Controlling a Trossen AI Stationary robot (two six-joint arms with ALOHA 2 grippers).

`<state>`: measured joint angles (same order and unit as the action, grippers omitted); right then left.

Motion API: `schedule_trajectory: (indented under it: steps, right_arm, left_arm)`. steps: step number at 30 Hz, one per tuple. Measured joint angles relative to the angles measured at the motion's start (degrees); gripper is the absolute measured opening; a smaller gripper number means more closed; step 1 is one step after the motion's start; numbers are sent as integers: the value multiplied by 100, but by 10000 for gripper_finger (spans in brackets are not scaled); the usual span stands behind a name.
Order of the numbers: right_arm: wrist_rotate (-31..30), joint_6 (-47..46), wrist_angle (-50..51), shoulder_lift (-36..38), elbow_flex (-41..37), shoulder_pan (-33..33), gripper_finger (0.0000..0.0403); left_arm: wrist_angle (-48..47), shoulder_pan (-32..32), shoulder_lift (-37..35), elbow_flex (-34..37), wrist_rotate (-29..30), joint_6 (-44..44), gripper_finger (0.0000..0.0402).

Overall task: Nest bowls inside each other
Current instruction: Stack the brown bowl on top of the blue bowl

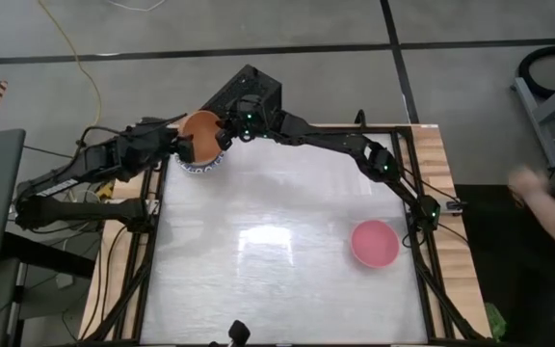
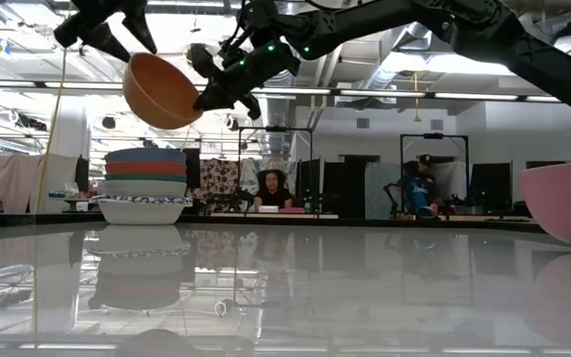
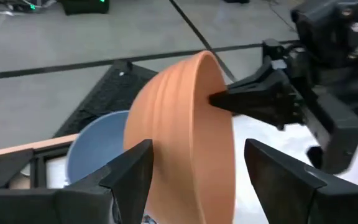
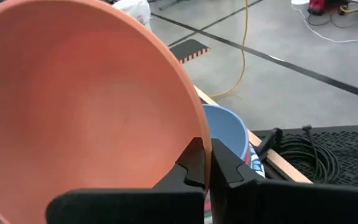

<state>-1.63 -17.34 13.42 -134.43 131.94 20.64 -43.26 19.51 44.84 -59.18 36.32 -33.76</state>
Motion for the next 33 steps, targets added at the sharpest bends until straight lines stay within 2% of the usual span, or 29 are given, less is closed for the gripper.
schedule_trajectory:
  steps: [4,10,17,25,33]
  right_arm:
    - [25,-76,-233,-2,-1,14,9]
    - [29,-363,-668,-2,0,101,9]
    - [29,-426,-451,-1,0,125,9]
    - [365,-838,-496,-587,280,119,9]
    - [184,-927,-559,-647,313,127,9]
  left_arm:
    - [0,0,-92,-116,-137,-176,243]
    - [-108,0,-197,-720,-102,-200,243]
    - [-276,-2,-192,-1341,-116,-139,243]
    - [-419,-4,-140,-1399,-70,-126,243]
    - [-952,-4,-122,-1399,-260,-426,243]
